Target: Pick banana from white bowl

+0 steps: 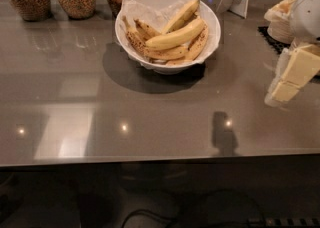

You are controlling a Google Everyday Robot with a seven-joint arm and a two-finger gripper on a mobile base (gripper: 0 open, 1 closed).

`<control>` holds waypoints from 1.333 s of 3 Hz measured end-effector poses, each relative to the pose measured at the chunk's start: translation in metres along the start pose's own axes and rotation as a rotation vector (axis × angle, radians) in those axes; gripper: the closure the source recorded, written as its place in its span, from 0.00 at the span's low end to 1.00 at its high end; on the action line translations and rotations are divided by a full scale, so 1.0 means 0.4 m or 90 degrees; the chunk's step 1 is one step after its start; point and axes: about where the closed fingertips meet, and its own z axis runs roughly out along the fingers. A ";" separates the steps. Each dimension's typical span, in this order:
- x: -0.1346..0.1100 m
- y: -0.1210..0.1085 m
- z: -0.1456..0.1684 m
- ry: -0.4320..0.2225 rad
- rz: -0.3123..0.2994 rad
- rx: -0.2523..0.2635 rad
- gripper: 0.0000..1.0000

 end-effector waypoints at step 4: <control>-0.170 -0.273 0.162 -0.148 -0.153 0.024 0.00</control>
Offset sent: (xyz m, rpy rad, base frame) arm 0.1109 0.0366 0.0057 0.1714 -0.1658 0.2182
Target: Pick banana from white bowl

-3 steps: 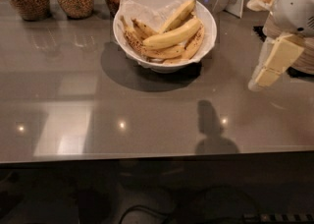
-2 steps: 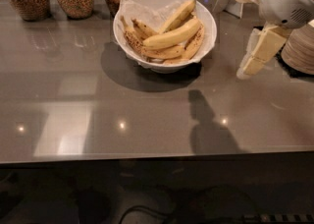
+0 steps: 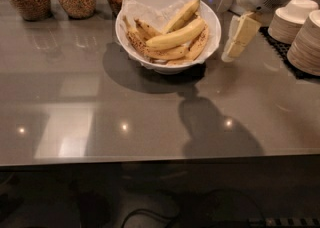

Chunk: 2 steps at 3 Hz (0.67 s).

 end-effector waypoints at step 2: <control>-0.051 -0.091 0.123 -0.010 -0.060 -0.042 0.00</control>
Offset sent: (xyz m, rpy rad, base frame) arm 0.0760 0.0610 -0.0205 -0.0529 0.0331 0.1644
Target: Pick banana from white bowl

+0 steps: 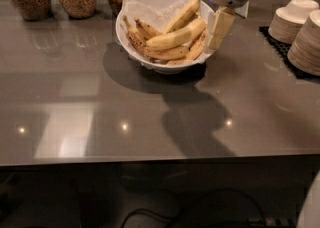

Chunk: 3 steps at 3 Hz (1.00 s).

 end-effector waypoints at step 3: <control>-0.017 -0.036 0.148 -0.002 -0.018 -0.067 0.16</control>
Offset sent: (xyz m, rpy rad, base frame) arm 0.0362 0.0386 -0.0366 -0.0334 0.0887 0.0700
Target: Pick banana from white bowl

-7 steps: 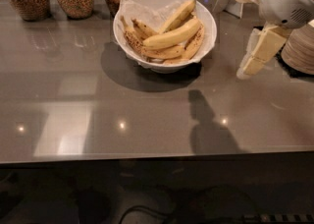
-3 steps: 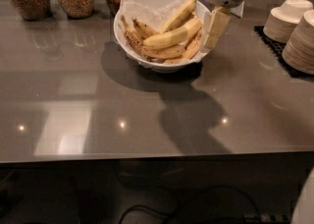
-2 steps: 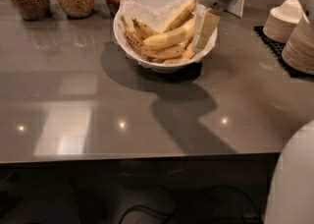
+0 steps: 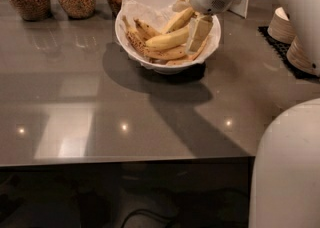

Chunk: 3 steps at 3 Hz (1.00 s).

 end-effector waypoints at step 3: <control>0.040 0.014 0.054 0.043 -0.017 -0.045 0.27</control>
Offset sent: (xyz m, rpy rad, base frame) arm -0.0022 -0.0129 -0.0253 -0.0944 0.0526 0.0237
